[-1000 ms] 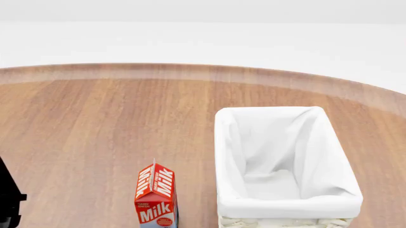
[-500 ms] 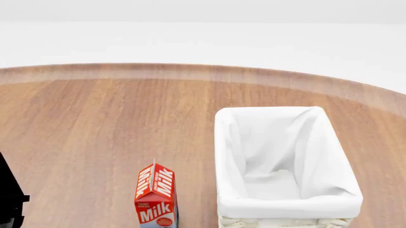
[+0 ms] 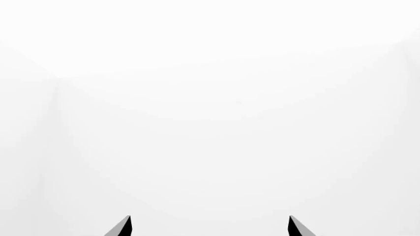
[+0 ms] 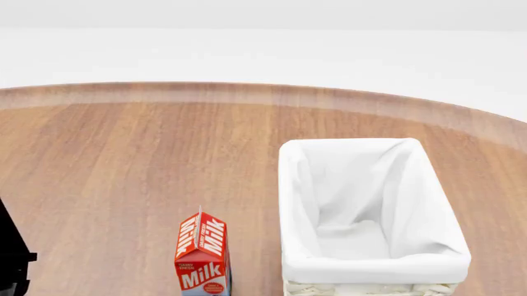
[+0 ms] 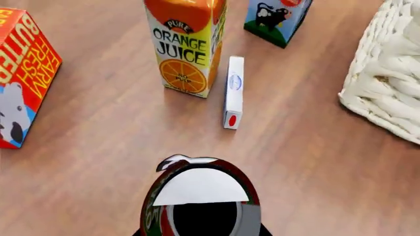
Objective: Pick up the alphabet soup and the tomato sauce, and put them in the basket.
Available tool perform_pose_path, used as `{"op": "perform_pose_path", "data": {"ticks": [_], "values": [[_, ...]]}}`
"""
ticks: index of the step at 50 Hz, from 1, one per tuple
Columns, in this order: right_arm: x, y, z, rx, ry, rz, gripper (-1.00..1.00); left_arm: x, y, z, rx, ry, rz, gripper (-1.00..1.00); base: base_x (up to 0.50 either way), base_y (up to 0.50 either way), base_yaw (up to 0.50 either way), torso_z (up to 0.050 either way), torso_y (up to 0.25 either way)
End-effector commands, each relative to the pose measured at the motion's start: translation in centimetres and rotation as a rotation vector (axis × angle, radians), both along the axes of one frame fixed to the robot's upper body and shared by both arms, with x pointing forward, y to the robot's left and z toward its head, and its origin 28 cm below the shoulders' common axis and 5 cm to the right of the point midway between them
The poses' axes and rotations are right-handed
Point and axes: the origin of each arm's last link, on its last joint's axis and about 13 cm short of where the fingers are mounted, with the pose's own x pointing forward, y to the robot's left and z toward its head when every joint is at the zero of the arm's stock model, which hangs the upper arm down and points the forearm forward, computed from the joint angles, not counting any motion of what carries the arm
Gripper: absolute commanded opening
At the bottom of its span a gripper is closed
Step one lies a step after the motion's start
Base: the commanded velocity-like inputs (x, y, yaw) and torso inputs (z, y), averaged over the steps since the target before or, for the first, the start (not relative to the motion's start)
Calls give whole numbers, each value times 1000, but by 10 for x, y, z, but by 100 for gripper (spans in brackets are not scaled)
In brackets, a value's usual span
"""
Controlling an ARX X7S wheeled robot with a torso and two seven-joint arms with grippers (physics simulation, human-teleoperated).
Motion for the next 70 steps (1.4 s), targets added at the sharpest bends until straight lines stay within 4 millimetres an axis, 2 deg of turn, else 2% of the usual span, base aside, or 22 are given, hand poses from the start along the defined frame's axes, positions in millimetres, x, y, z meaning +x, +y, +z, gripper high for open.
{"op": "perform_pose_path", "data": {"ticks": [1,19,23,25,27,28,29,31,32,34,35,37,42,50,55,57,60,61,70], "values": [[10,-6,54,14,-216,-8,-100,0,0,0,0,0,-1,100,0,0,0,0,0],[31,-13,113,67,-475,-67,-100,0,0,-1,-4,0,0,100,0,0,0,0,0],[34,-15,121,78,-517,-84,-100,1,0,0,-2,2,-3,100,0,0,0,0,0],[36,-16,139,92,-560,-94,-100,1,0,0,-3,2,-3,100,0,0,0,0,0],[39,-15,138,82,-593,-99,-100,1,0,1,-1,-1,-4,100,0,0,0,0,0],[42,-16,141,39,-675,-101,-100,0,-1,1,-2,-1,-4,100,0,0,0,0,0],[41,-16,150,61,-672,-103,-100,1,-1,1,-1,-1,-4,100,0,0,0,0,0],[42,-16,153,71,-689,-102,-100,0,-1,1,0,-1,-4,100,0,0,0,0,0],[44,-17,164,90,-717,-104,-100,0,0,1,-2,-1,-4,100,0,0,0,0,0],[45,-18,174,106,-741,-110,-100,0,0,2,-1,-2,-4,100,0,0,0,0,0],[46,-19,172,101,-751,-114,-100,0,0,2,-1,-2,-3,100,0,0,0,0,0],[47,-20,182,113,-767,-125,-100,0,0,2,-3,-3,-4,100,0,0,0,0,0],[54,-22,192,148,-814,-155,-100,0,0,0,-3,-1,-5,100,0,0,0,0,0],[74,-29,195,146,-828,-211,-100,0,0,0,-3,-1,-3,100,0,0,0,0,1],[100,-38,191,129,-808,-284,-100,0,0,0,-2,1,-5,100,0,0,0,0,0],[115,-43,180,135,-786,-328,-100,1,0,0,-2,1,-4,100,0,0,0,0,0],[126,-47,188,129,-774,-361,-100,1,0,0,-2,2,-6,100,0,0,0,0,0],[135,-49,187,90,-782,-374,-100,1,-1,1,0,1,-6,100,0,0,0,0,0],[178,-59,183,109,-705,-466,-100,2,-1,0,-3,1,-8,100,0,0,0,1,0]]}}
